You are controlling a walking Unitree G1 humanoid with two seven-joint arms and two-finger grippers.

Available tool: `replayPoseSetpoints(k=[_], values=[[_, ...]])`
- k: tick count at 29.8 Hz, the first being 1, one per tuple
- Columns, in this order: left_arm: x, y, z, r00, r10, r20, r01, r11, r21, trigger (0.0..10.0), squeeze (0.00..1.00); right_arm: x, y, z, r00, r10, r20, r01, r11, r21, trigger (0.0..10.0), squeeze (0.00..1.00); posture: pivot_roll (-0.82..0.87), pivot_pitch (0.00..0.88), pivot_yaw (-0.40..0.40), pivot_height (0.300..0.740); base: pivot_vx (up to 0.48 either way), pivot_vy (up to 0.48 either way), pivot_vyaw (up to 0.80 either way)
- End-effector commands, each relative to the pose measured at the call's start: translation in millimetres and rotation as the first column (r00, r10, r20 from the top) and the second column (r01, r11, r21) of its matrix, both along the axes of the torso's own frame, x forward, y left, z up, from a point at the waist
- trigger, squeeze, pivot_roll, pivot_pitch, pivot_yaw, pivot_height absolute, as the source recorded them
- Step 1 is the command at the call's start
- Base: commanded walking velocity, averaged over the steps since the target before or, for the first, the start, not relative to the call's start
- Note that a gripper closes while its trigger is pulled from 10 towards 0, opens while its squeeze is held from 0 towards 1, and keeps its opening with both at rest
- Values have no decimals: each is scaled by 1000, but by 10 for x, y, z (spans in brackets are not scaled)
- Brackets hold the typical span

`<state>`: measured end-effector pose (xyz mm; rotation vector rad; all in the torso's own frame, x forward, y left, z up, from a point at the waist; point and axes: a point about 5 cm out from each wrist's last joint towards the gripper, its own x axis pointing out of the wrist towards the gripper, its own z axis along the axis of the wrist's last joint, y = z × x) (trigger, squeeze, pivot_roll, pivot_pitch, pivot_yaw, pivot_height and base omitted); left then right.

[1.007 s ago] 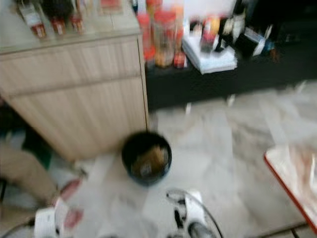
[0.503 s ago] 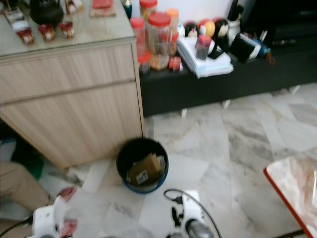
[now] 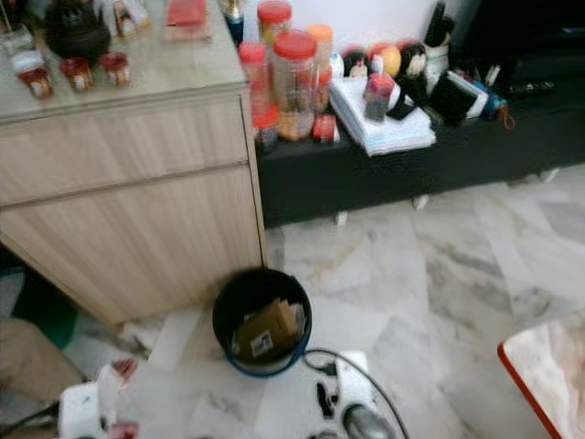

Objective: Picking trash to rubbish bin

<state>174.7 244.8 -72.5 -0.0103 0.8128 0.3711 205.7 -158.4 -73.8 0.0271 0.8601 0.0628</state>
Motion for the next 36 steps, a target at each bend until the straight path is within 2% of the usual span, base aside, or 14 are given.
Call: replayPoseSetpoints(k=[1, 25, 30, 33, 35, 36], values=[[-70, 84, -12, 1000, 14, -27, -13, 1000, 18, 10000, 0, -6, 104, -7, 1000, 11, -2, -11, 1000, 23, 10000, 0, 149, 182, -17, 740, 322, 0, 0], [-62, 75, -11, 1000, 15, -23, -15, 1000, 16, 10000, 0, -1, 102, -4, 1000, 13, 0, -13, 1000, 22, 10000, 0, 146, 184, -20, 740, 321, 0, 0], [-5, 42, 8, 1000, -11, -8, 11, 1000, 16, 10000, 0, 12, 115, 3, 1000, 25, 4, -25, 999, 26, 10000, 0, 145, 183, -21, 740, 322, 0, 0], [171, -80, 71, 991, -126, 38, 125, 992, 21, 10000, 0, 70, 154, 39, 998, 65, 27, -66, 998, 26, 10000, 0, 147, 186, -25, 740, 297, 0, 0], [359, -243, 152, 954, -286, 83, 283, 958, 48, 10000, 0, 149, 209, 89, 991, 125, 56, -126, 992, 18, 10000, 0, 147, 186, -25, 740, 0, 0, 0], [383, -262, 166, 947, -309, 90, 304, 951, 58, 10000, 0, 161, 218, 97, 990, 130, 61, -132, 991, 19, 10000, 0, 147, 186, -25, 740, 0, 0, 0]])
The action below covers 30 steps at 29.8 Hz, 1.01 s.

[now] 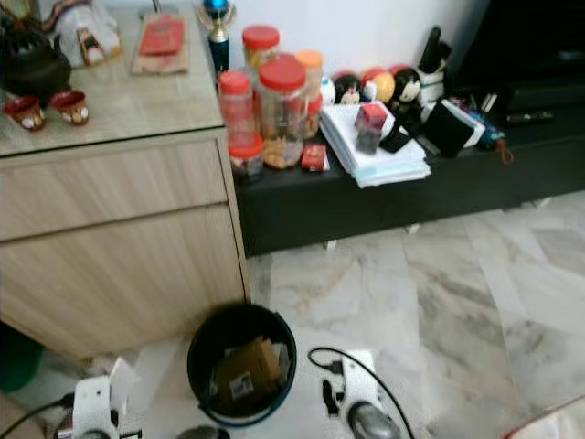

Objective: Picking trash to rubbish bin

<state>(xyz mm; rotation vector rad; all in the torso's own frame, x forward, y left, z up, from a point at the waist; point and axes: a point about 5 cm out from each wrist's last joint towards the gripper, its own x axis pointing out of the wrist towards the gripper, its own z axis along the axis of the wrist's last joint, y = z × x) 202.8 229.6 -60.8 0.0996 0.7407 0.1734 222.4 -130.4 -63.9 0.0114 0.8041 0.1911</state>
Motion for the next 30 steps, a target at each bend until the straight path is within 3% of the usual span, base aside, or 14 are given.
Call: replayPoseSetpoints(k=[1, 4, 5, 10, 16, 24, 25, 30], values=[[171, -164, 86, 989, -132, 62, 131, 991, 19, 10000, 0, 30, -45, 21, 1000, 24, 14, -24, 1000, -13, 10000, 0, 144, 186, -29, 740, 0, 0, 0], [390, -344, 212, 962, -246, 122, 244, 969, 30, 10000, 0, 189, 25, 128, 996, 67, 60, -67, 998, -11, 10000, 0, 145, 185, -32, 740, 0, 0, 0], [517, -460, 300, 936, -310, 167, 309, 950, 35, 10000, 0, 271, 64, 188, 992, 97, 85, -95, 995, -20, 10000, 0, 144, 185, -33, 740, 0, 0, 0], [788, -705, 510, 885, -390, 256, 396, 918, 31, 10000, 0, 515, 274, 411, 964, 202, 175, -211, 977, 39, 10000, 0, 132, 181, -36, 740, 0, 0, 0], [948, -876, 656, 841, -449, 304, 466, 885, 16, 10000, 0, 700, 483, 629, 918, 306, 250, -333, 940, 71, 10000, 0, 119, 181, -43, 740, 0, 0, 0], [974, -878, 680, 843, -434, 317, 455, 891, 8, 10000, 12, 751, 569, 713, 897, 331, 292, -370, 925, 89, 10000, 0, 118, 183, -45, 740, 0, 0, 0], [972, -868, 680, 844, -432, 319, 452, 892, 12, 10000, 1000, 747, 574, 711, 897, 332, 293, -372, 924, 91, 10000, 0, 118, 184, -46, 740, 0, 0, 0], [970, -811, 689, 847, -414, 333, 434, 901, 16, 10000, 1000, 735, 578, 700, 897, 331, 292, -371, 924, 93, 10000, 0, 122, 185, -48, 740, 0, 0, 0]])
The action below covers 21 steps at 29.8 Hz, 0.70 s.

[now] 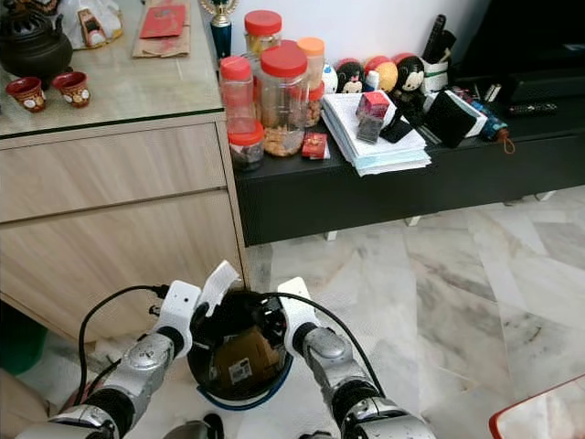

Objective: Picking trash to rubbish bin

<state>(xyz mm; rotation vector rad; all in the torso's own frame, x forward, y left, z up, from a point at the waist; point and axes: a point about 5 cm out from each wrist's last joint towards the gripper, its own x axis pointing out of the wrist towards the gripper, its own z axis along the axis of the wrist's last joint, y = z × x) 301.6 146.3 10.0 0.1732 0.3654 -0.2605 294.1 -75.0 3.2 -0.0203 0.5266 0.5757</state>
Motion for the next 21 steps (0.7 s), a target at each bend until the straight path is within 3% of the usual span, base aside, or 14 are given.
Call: replayPoseSetpoints(k=[1, 17, 18, 19, 21], values=[[-19, 29, -20, 1000, 8, -8, -9, 1000, -4, 10000, 1000, 17, 22, 28, 1000, 7, 15, -7, 1000, 7, 10000, 0, 123, 185, -49, 740, 0, 0, 0], [-13, 35, -5, 1000, 16, 6, -15, 1000, -26, 10000, 1000, 6, 10, 14, 1000, -7, 13, 7, 1000, 13, 10000, 0, 122, 184, -51, 740, 0, 0, 0], [-39, 67, -45, 1000, 22, -20, -22, 1000, 2, 10000, 71, -15, -7, -12, 1000, -17, 3, 17, 1000, 11, 10000, 0, 123, 185, -50, 740, 0, 0, 0], [-56, 90, -69, 999, 29, -34, -28, 999, 21, 10000, 0, -25, -17, -25, 1000, -24, -2, 24, 1000, 11, 10000, 0, 123, 185, -50, 740, 0, 0, 0], [-106, 160, -124, 997, 60, -58, -58, 997, 42, 10000, 0, -57, -46, -67, 999, -42, -21, 42, 999, 6, 10000, 0, 123, 184, -47, 740, 0, 0, 0]])
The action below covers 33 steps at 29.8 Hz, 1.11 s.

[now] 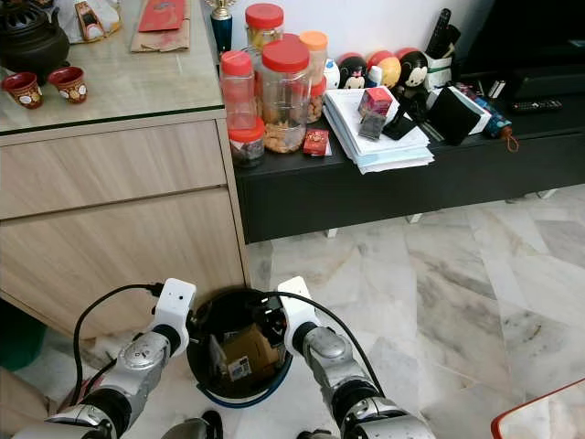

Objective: Picking trash to rubbish bin

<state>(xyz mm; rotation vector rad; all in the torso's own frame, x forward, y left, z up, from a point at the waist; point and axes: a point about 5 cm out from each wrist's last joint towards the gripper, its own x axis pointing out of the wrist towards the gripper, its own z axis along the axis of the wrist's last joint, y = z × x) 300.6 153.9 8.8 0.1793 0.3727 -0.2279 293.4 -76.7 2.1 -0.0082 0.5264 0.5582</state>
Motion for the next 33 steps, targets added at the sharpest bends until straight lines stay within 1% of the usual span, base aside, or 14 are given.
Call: replayPoseSetpoints(k=[1, 2, 3, 6, 7, 8, 10, 11, 13, 16, 17, 18, 24, 33], values=[[-97, 85, -112, 998, 29, -56, -27, 999, 28, 10000, 0, -50, -28, -56, 1000, -22, -19, 22, 1000, 0, 10000, 0, 123, 184, -47, 740, 0, 0, 0], [-137, 143, -153, 995, 59, -75, -57, 998, 40, 10000, 0, -73, -53, -86, 999, -35, -27, 35, 999, -12, 10000, 0, 123, 184, -47, 740, 0, 0, 0], [-254, 293, -257, 982, 142, -123, -136, 989, 62, 10000, 0, -132, -126, -161, 996, -79, -50, 77, 996, -33, 10000, 0, 125, 184, -44, 740, 0, 0, 0], [-323, 370, -312, 971, 185, -149, -175, 982, 75, 10000, 0, -163, -168, -199, 992, -107, -62, 104, 993, -46, 10000, 0, 123, 184, -42, 740, 0, 0, 0], [-438, 470, -395, 954, 237, -186, -224, 970, 90, 10000, 0, -218, -240, -262, 984, -153, -87, 149, 987, -56, 10000, 0, 120, 183, -40, 740, 0, 0, 0], [-438, 470, -395, 954, 237, -186, -224, 970, 90, 10000, 0, -218, -240, -262, 984, -153, -87, 149, 987, -56, 10000, 0, 120, 183, -40, 740, 0, 0, 0], [-732, 677, -573, 897, 352, -266, -332, 936, 121, 10000, 0, -388, -424, -431, 957, -248, -153, 232, 966, -118, 10000, 0, 124, 182, -35, 740, 0, 0, 0], [-824, 733, -619, 878, 383, -286, -361, 924, 128, 10000, 0, -449, -479, -482, 946, -273, -172, 251, 958, -140, 10000, 0, 124, 182, -35, 740, 0, 0, 0], [-824, 733, -619, 878, 383, -286, -361, 924, 128, 10000, 0, -449, -479, -482, 946, -273, -172, 251, 958, -140, 10000, 0, 124, 182, -35, 740, 0, 0, 0], [-1105, 850, -750, 826, 450, -339, -424, 893, 152, 10000, 0, -670, -644, -643, 908, -344, -240, 301, 933, -199, 10000, 0, 128, 177, -33, 740, 0, 0, 0], [-1105, 850, -750, 826, 450, -339, -424, 893, 152, 10000, 0, -670, -644, -643, 908, -344, -240, 301, 933, -199, 10000, 0, 128, 177, -33, 740, 0, 0, 0], [-1290, 879, -835, 793, 477, -378, -441, 879, 184, 10000, 0, -841, -739, -747, 880, -381, -285, 322, 917, -234, 10000, 0, 128, 168, -31, 740, 0, 0, 0], [-1477, 886, -919, 750, 508, -424, -466, 860, 208, 10000, 0, -1051, -855, -857, 840, -434, -326, 347, 891, -291, 10000, 0, 127, 152, -25, 740, 0, 0, 0], [-1434, 873, -906, 753, 503, -424, -472, 862, 185, 10000, 0, -1032, -826, -849, 842, -431, -324, 347, 893, -286, 10000, 0, 126, 137, -24, 740, 0, 0, 0]])
